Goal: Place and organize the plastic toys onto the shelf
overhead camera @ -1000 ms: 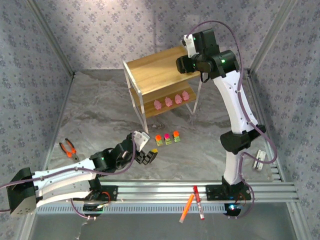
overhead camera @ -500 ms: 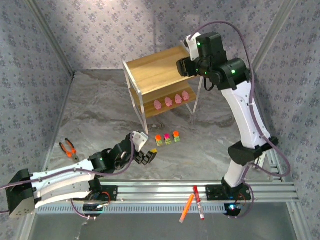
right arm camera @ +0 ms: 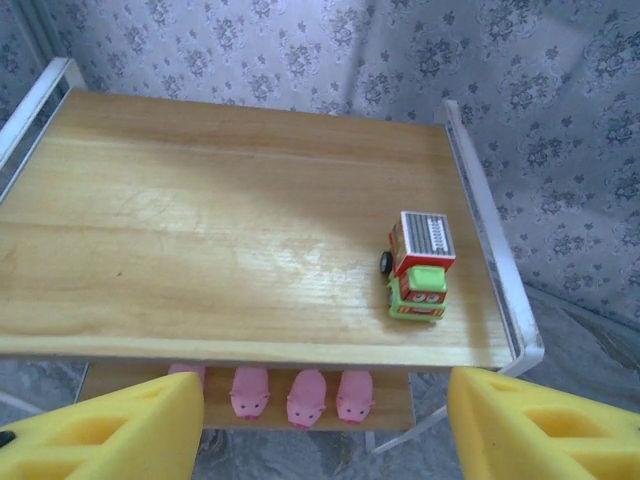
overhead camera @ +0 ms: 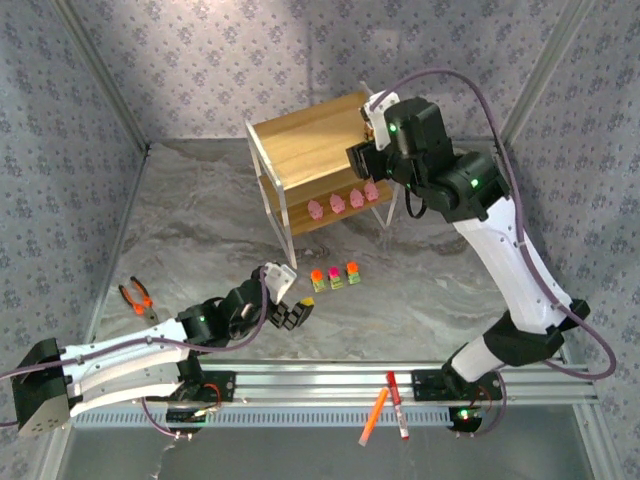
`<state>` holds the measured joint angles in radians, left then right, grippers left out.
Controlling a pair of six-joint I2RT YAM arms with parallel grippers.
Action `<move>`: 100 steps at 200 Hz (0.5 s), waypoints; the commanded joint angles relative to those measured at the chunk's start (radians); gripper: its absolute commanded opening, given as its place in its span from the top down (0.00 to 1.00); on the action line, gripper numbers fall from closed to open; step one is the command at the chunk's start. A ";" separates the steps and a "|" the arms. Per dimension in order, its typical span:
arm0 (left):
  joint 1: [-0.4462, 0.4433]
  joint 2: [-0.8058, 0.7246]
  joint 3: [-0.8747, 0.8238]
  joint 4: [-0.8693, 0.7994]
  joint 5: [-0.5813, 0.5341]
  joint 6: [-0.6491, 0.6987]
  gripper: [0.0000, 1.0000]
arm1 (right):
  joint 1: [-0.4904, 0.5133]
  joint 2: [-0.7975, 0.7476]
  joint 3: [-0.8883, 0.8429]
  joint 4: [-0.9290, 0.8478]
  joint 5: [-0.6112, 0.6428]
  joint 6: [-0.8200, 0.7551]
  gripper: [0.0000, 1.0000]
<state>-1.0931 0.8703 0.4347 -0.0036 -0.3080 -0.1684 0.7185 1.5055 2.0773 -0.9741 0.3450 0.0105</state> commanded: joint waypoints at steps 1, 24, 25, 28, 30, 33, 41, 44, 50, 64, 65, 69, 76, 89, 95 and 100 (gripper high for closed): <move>0.004 -0.016 -0.014 0.002 -0.020 -0.005 0.03 | 0.036 -0.064 -0.075 0.062 0.067 0.020 0.33; 0.004 -0.017 -0.016 0.003 -0.023 -0.005 0.03 | 0.074 -0.113 -0.155 0.089 0.092 0.035 0.32; 0.004 -0.017 -0.016 0.004 -0.024 -0.005 0.03 | 0.075 -0.115 -0.160 0.091 0.094 0.035 0.32; 0.004 -0.017 -0.016 0.004 -0.024 -0.005 0.03 | 0.079 -0.121 -0.169 0.093 0.094 0.038 0.33; 0.004 -0.017 -0.016 0.004 -0.025 -0.005 0.03 | 0.082 -0.124 -0.176 0.095 0.097 0.039 0.33; 0.004 -0.017 -0.016 0.004 -0.024 -0.005 0.03 | 0.086 -0.130 -0.186 0.098 0.097 0.041 0.33; 0.004 -0.017 -0.016 0.004 -0.025 -0.005 0.03 | 0.096 -0.143 -0.211 0.100 0.103 0.049 0.32; 0.004 -0.017 -0.016 0.004 -0.025 -0.004 0.03 | 0.101 -0.146 -0.218 0.102 0.106 0.052 0.32; 0.004 -0.017 -0.016 0.005 -0.025 -0.005 0.03 | 0.111 -0.155 -0.238 0.106 0.111 0.057 0.32; 0.004 -0.015 -0.016 0.006 -0.025 -0.003 0.03 | 0.130 -0.176 -0.282 0.115 0.123 0.073 0.32; 0.004 -0.015 -0.016 0.006 -0.025 -0.003 0.03 | 0.131 -0.178 -0.288 0.116 0.124 0.074 0.32; 0.004 -0.014 -0.016 0.007 -0.025 -0.004 0.03 | 0.136 -0.186 -0.301 0.119 0.127 0.079 0.32; 0.004 -0.013 -0.016 0.006 -0.026 -0.003 0.03 | 0.144 -0.197 -0.324 0.123 0.131 0.088 0.32; 0.004 -0.013 -0.016 0.005 -0.027 -0.003 0.03 | 0.158 -0.221 -0.374 0.134 0.135 0.106 0.32; 0.004 -0.013 -0.016 0.005 -0.028 -0.003 0.03 | 0.163 -0.232 -0.394 0.139 0.138 0.117 0.32; 0.004 -0.013 -0.016 0.004 -0.029 -0.003 0.03 | 0.168 -0.241 -0.413 0.143 0.139 0.125 0.32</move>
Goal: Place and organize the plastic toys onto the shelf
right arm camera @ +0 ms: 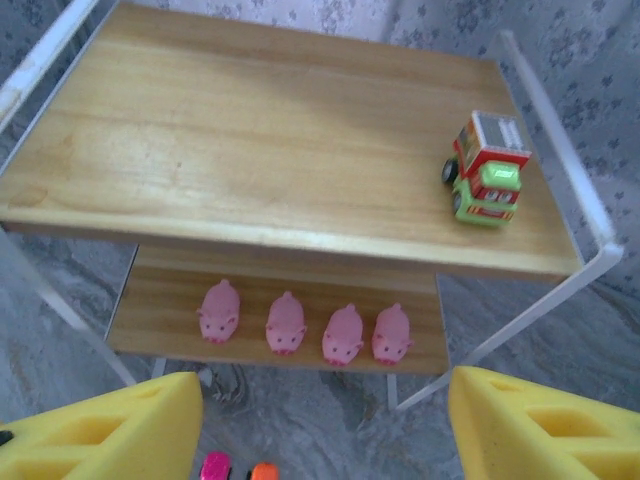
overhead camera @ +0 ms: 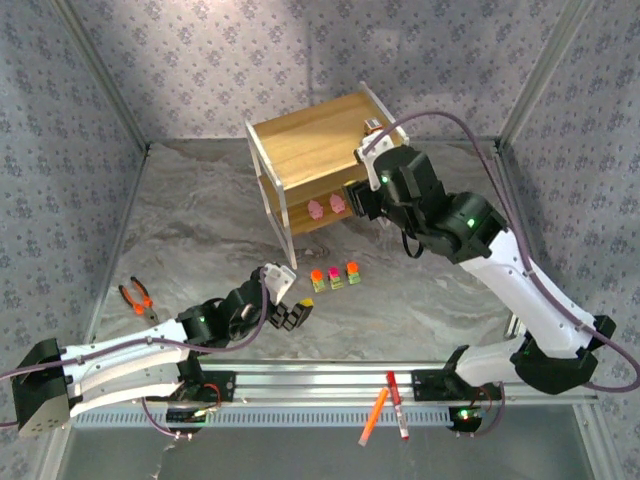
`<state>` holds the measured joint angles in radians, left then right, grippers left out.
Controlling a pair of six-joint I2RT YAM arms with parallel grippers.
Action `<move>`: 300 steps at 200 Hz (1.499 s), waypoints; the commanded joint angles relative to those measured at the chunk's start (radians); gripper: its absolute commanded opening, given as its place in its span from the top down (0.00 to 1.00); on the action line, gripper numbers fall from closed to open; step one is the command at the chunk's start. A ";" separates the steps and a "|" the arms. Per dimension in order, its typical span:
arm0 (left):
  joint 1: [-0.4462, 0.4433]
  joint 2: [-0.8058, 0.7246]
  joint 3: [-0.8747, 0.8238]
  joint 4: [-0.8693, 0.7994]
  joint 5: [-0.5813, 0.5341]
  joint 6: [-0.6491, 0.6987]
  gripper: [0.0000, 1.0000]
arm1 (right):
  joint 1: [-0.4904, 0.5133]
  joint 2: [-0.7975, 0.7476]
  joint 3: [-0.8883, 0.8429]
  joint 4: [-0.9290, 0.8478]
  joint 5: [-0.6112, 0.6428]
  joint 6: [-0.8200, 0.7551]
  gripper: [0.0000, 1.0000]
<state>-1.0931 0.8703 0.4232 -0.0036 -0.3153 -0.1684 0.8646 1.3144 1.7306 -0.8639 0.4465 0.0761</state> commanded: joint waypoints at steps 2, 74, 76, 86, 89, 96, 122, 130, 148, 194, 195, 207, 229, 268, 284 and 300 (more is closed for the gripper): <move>0.004 -0.013 -0.004 0.004 -0.022 -0.003 0.03 | 0.024 -0.053 -0.073 0.035 0.038 0.062 0.32; 0.006 -0.004 0.000 0.004 -0.025 -0.002 0.03 | 0.086 -0.115 -0.303 0.094 0.040 0.173 0.32; 0.006 -0.004 0.000 0.004 -0.025 -0.002 0.03 | 0.086 -0.116 -0.308 0.096 0.040 0.177 0.32; 0.005 -0.004 0.000 0.004 -0.026 -0.002 0.03 | 0.089 -0.119 -0.339 0.108 0.033 0.193 0.32; 0.005 -0.004 0.000 0.004 -0.027 -0.002 0.03 | 0.089 -0.119 -0.347 0.111 0.029 0.197 0.32; 0.006 -0.004 0.000 0.004 -0.028 -0.002 0.03 | 0.090 -0.120 -0.363 0.117 0.024 0.208 0.32; 0.006 -0.002 0.000 0.004 -0.029 -0.005 0.03 | 0.101 -0.123 -0.416 0.138 0.014 0.238 0.32; 0.007 -0.001 0.000 0.002 -0.030 -0.005 0.03 | 0.101 -0.125 -0.431 0.144 0.011 0.247 0.32; 0.007 0.002 0.003 0.001 -0.031 -0.004 0.03 | 0.104 -0.127 -0.464 0.159 0.005 0.264 0.32; 0.010 0.006 0.004 -0.002 -0.034 -0.006 0.03 | 0.102 -0.132 -0.565 0.198 -0.015 0.310 0.35; 0.010 0.006 0.004 -0.002 -0.034 -0.006 0.03 | 0.103 -0.132 -0.568 0.199 -0.016 0.310 0.35; 0.010 0.006 0.003 0.000 -0.032 -0.006 0.03 | 0.099 -0.129 -0.595 0.212 -0.026 0.322 0.36; 0.012 0.004 0.003 0.001 -0.031 -0.008 0.03 | 0.092 -0.126 -0.644 0.243 -0.044 0.348 0.36; 0.013 0.003 0.003 -0.001 -0.025 -0.010 0.03 | 0.073 -0.124 -0.716 0.296 -0.065 0.384 0.37; 0.015 0.007 0.005 -0.001 -0.020 -0.010 0.03 | 0.064 -0.122 -0.740 0.314 -0.077 0.392 0.37; 0.015 0.015 0.009 -0.002 -0.014 -0.010 0.01 | 0.053 -0.116 -0.761 0.328 -0.087 0.402 0.37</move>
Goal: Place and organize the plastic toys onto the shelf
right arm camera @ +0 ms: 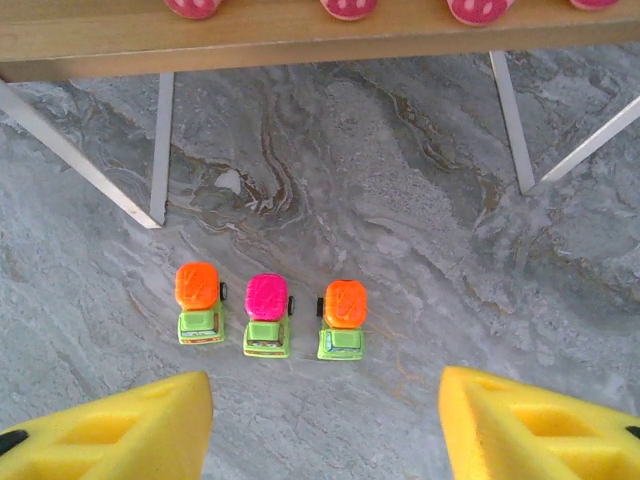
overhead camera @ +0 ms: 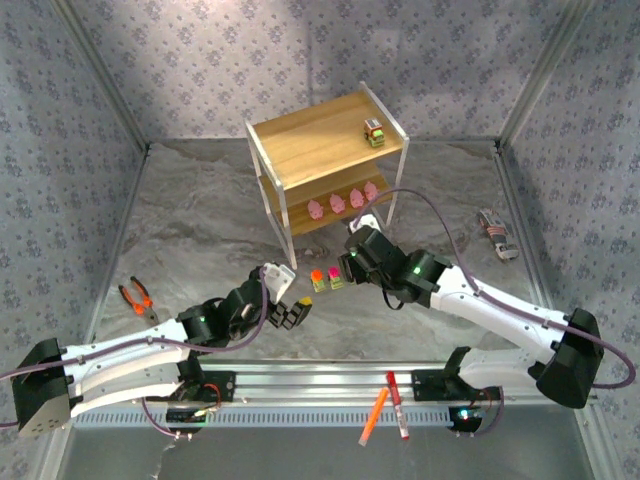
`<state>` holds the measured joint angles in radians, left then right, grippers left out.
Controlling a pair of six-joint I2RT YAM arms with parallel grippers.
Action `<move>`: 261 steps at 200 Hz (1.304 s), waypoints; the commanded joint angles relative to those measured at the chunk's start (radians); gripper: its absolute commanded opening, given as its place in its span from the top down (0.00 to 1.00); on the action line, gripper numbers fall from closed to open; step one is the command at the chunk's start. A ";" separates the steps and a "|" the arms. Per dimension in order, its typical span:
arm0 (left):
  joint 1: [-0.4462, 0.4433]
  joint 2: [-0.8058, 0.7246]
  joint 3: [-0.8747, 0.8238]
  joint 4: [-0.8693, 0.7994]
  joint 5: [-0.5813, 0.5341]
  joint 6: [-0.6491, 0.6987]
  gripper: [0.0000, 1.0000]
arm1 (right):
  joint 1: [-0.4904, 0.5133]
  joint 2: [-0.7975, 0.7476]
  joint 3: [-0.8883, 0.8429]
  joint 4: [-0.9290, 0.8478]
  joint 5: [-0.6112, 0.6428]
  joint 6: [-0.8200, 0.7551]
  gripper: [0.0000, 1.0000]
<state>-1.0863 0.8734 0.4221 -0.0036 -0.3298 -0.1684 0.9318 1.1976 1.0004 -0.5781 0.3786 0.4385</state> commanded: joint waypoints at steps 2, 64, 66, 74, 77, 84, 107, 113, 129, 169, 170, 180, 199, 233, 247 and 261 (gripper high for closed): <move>0.008 0.014 0.009 -0.002 0.001 -0.010 0.01 | -0.014 0.002 -0.035 0.044 -0.021 0.041 0.37; 0.009 0.028 0.017 -0.007 0.004 -0.013 0.00 | -0.048 0.056 -0.122 0.120 -0.061 0.083 0.33; 0.009 0.029 0.017 -0.007 0.004 -0.013 0.00 | -0.048 0.057 -0.126 0.124 -0.062 0.084 0.33; 0.011 0.029 0.017 -0.007 0.003 -0.013 0.00 | -0.051 0.068 -0.135 0.136 -0.067 0.090 0.33; 0.011 0.029 0.017 -0.007 0.003 -0.013 0.01 | -0.052 0.071 -0.138 0.141 -0.069 0.092 0.33; 0.011 0.029 0.017 -0.007 0.003 -0.013 0.01 | -0.055 0.079 -0.145 0.151 -0.072 0.097 0.33; 0.011 0.029 0.017 -0.009 0.003 -0.013 0.00 | -0.062 0.103 -0.159 0.179 -0.080 0.109 0.33; 0.012 0.027 0.017 -0.010 0.003 -0.013 0.00 | -0.063 0.107 -0.163 0.184 -0.081 0.113 0.33; 0.012 0.026 0.017 -0.009 0.002 -0.014 0.01 | -0.065 0.115 -0.175 0.199 -0.083 0.120 0.34; 0.012 0.027 0.017 -0.009 0.003 -0.015 0.01 | -0.063 0.123 -0.246 0.297 -0.077 0.153 0.40; 0.012 0.027 0.017 -0.009 0.003 -0.015 0.01 | -0.062 0.123 -0.251 0.302 -0.077 0.154 0.40; 0.012 0.027 0.017 -0.009 0.003 -0.013 0.00 | -0.059 0.122 -0.277 0.337 -0.065 0.164 0.41; 0.012 0.026 0.016 -0.009 0.003 -0.013 0.00 | -0.053 0.121 -0.319 0.385 -0.038 0.175 0.42; 0.012 0.029 0.017 -0.007 0.005 -0.013 0.01 | -0.047 0.127 -0.366 0.450 -0.022 0.177 0.43; 0.012 0.029 0.018 -0.007 0.005 -0.013 0.01 | -0.041 0.137 -0.378 0.475 -0.022 0.177 0.43; 0.013 0.028 0.017 -0.009 0.006 -0.013 0.01 | -0.031 0.145 -0.401 0.515 -0.013 0.178 0.44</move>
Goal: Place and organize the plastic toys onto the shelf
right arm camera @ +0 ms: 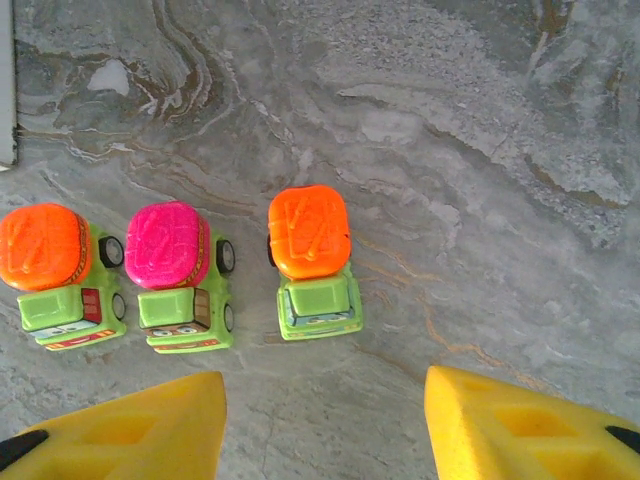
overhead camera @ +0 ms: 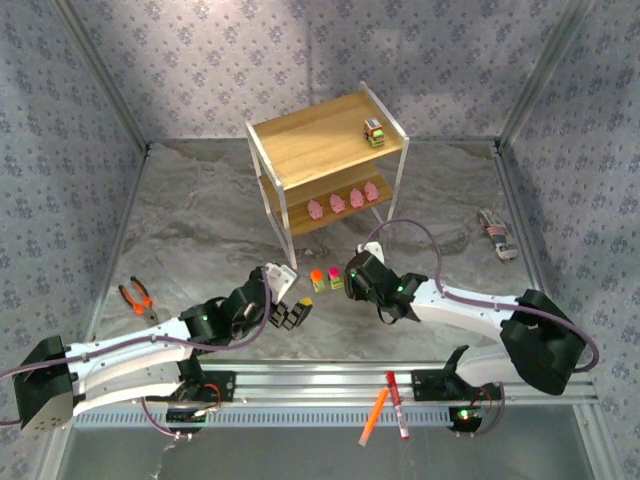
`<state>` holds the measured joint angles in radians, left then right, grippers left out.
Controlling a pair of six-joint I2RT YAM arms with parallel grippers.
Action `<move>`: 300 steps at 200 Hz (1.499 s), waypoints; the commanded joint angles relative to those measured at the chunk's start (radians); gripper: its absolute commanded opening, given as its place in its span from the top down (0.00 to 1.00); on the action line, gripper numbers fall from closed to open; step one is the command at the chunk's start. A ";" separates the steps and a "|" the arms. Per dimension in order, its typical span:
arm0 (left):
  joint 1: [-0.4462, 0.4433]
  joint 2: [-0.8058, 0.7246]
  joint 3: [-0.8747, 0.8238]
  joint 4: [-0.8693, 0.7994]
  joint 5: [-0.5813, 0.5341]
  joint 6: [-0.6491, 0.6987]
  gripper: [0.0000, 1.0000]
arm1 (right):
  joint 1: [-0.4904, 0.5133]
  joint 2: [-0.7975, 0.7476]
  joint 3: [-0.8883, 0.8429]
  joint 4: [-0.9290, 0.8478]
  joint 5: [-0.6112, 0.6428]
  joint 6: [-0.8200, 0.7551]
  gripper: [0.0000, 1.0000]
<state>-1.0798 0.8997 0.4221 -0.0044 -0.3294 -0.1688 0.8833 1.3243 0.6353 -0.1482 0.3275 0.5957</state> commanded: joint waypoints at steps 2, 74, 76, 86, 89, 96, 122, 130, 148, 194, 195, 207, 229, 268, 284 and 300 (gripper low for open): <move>0.007 0.001 0.017 -0.008 0.006 -0.012 0.01 | 0.018 0.018 -0.040 0.091 0.039 0.022 0.44; 0.007 0.004 0.017 -0.005 0.014 -0.012 0.01 | 0.040 0.079 -0.050 0.144 0.073 0.046 0.46; 0.007 0.004 0.017 -0.005 0.015 -0.012 0.01 | 0.039 0.080 -0.049 0.143 0.074 0.046 0.46; 0.008 0.005 0.017 -0.005 0.013 -0.012 0.01 | 0.037 0.088 -0.044 0.146 0.074 0.043 0.46; 0.007 0.005 0.017 -0.005 0.012 -0.012 0.01 | 0.037 0.091 -0.042 0.146 0.074 0.042 0.46; 0.008 0.005 0.017 -0.003 0.014 -0.012 0.01 | 0.034 0.098 -0.036 0.143 0.075 0.042 0.47; 0.008 0.005 0.017 -0.003 0.016 -0.011 0.01 | 0.014 0.108 -0.026 0.141 0.071 0.041 0.48; 0.008 0.004 0.017 -0.003 0.013 -0.011 0.00 | 0.008 0.109 -0.024 0.142 0.066 0.042 0.48; 0.007 0.004 0.015 -0.003 0.014 -0.011 0.01 | -0.002 0.109 -0.014 0.138 0.061 0.041 0.48; 0.008 0.012 0.017 0.000 0.017 -0.011 0.01 | -0.019 0.124 -0.001 0.147 0.040 0.006 0.52; 0.008 0.012 0.018 0.000 0.018 -0.011 0.01 | -0.019 0.125 -0.001 0.147 0.040 0.006 0.52; 0.008 0.011 0.018 0.000 0.016 -0.011 0.01 | -0.020 0.128 0.002 0.148 0.039 0.006 0.53; 0.008 0.010 0.017 -0.002 0.016 -0.011 0.00 | -0.023 0.132 0.006 0.148 0.042 0.006 0.53; 0.007 0.010 0.017 -0.002 0.018 -0.011 0.01 | -0.031 0.140 0.021 0.148 0.035 -0.002 0.54; 0.008 0.012 0.018 -0.003 0.018 -0.011 0.00 | -0.035 0.147 0.028 0.152 0.027 -0.004 0.53; 0.008 0.012 0.019 -0.003 0.017 -0.011 0.00 | -0.035 0.165 0.033 0.163 0.021 -0.003 0.54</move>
<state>-1.0794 0.9073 0.4221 -0.0040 -0.3256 -0.1688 0.8547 1.4609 0.6415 0.0059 0.3573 0.6056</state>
